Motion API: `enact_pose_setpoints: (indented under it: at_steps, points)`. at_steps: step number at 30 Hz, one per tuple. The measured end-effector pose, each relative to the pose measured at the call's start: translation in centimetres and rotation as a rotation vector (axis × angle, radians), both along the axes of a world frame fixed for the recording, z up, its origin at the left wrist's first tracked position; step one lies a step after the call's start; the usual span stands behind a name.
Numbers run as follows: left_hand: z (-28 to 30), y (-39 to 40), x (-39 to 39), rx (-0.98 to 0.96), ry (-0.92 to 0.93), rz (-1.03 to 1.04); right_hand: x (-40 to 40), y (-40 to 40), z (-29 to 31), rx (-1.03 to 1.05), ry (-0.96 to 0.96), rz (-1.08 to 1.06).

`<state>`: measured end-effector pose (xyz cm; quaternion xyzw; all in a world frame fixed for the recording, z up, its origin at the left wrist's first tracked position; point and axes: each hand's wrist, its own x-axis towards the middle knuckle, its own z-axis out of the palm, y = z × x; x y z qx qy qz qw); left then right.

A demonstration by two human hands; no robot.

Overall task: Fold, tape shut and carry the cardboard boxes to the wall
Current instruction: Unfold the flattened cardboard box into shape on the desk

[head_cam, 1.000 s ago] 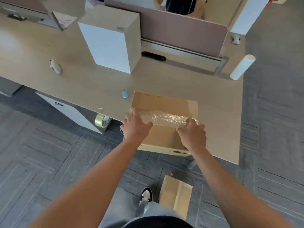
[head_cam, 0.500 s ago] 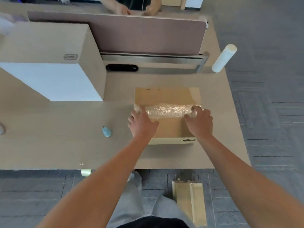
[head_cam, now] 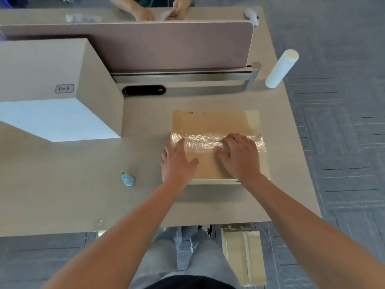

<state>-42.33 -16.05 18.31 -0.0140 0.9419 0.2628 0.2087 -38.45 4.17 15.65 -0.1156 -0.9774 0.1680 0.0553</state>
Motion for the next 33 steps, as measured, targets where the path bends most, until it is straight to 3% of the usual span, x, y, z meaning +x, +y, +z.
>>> enact_pose_setpoints:
  at_steps: [6,11,13,16,21,25,29,33]
  points:
    - [1.8,0.2,1.4,-0.076,0.175,-0.017,-0.2,0.7,1.9,-0.034,-0.032,0.070]
    - [6.1,1.6,1.4,0.154,0.372,-0.041,1.6,1.9,5.0,-0.073,0.023,0.156]
    - [7.9,2.4,1.2,0.125,0.352,-0.096,2.8,2.3,6.5,-0.052,0.013,0.197]
    - [10.0,3.4,1.0,-0.091,0.309,-0.202,4.9,2.9,9.0,-0.022,-0.047,0.231]
    - [11.8,3.4,2.7,-0.103,0.184,-0.140,8.2,4.3,12.0,-0.084,-0.130,0.130]
    - [9.9,2.1,5.1,-0.154,0.021,-0.134,8.8,5.4,11.0,-0.068,-0.151,0.115]
    - [6.1,1.0,8.1,-0.082,-0.164,-0.148,8.1,5.1,8.6,-0.067,-0.227,0.123]
    - [3.7,0.5,10.3,-0.025,-0.178,-0.170,7.0,4.4,6.5,-0.096,-0.287,0.126]
